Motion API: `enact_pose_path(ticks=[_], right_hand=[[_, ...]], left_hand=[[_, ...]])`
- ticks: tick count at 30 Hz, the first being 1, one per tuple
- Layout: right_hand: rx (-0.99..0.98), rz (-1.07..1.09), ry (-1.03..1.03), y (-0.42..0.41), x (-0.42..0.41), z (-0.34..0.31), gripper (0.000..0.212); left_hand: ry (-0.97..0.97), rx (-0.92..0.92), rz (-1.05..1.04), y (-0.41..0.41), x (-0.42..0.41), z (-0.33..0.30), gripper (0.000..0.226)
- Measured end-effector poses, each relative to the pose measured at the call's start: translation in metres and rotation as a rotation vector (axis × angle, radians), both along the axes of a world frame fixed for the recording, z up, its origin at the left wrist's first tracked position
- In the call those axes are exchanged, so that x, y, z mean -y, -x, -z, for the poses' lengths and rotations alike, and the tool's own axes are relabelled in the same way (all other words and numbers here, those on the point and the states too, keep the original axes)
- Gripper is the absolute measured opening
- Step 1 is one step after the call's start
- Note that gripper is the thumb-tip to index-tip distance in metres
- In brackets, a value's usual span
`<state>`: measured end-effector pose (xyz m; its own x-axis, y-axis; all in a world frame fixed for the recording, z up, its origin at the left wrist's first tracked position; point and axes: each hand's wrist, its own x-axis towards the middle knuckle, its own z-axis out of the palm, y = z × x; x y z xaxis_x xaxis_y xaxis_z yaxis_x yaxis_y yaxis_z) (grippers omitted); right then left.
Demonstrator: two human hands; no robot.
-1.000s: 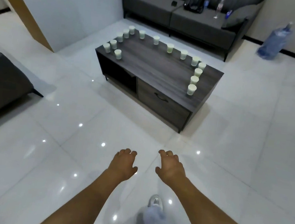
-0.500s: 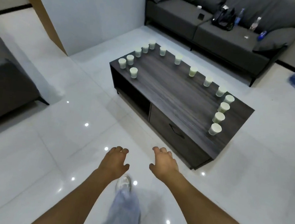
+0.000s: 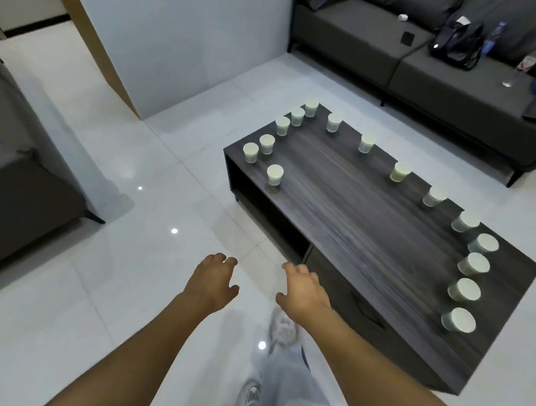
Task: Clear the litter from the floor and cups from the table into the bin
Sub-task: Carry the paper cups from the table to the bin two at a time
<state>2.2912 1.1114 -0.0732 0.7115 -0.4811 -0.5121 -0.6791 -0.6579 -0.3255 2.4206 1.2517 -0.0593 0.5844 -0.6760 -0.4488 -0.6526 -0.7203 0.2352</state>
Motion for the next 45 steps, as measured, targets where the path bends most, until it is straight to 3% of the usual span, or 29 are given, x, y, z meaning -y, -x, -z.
enact_pose_path(ticks=[11, 20, 36, 45], right_hand=[[-0.005, 0.006, -0.033, -0.176, 0.153, 0.016, 0.053], [-0.068, 0.004, -0.063, -0.271, 0.231, 0.022, 0.056], [-0.183, 0.356, -0.160, -0.411, 0.290, 0.071, 0.057], [-0.260, 0.495, -0.204, -0.445, 0.298, 0.148, 0.062]], left_hand=[[-0.015, -0.016, -0.034, -0.166, 0.148, 0.011, 0.058], [-0.040, -0.041, -0.007, -0.269, 0.231, 0.019, 0.056], [-0.112, -0.037, 0.293, -0.455, 0.346, 0.085, 0.046], [-0.171, -0.076, 0.414, -0.489, 0.378, 0.168, 0.051]])
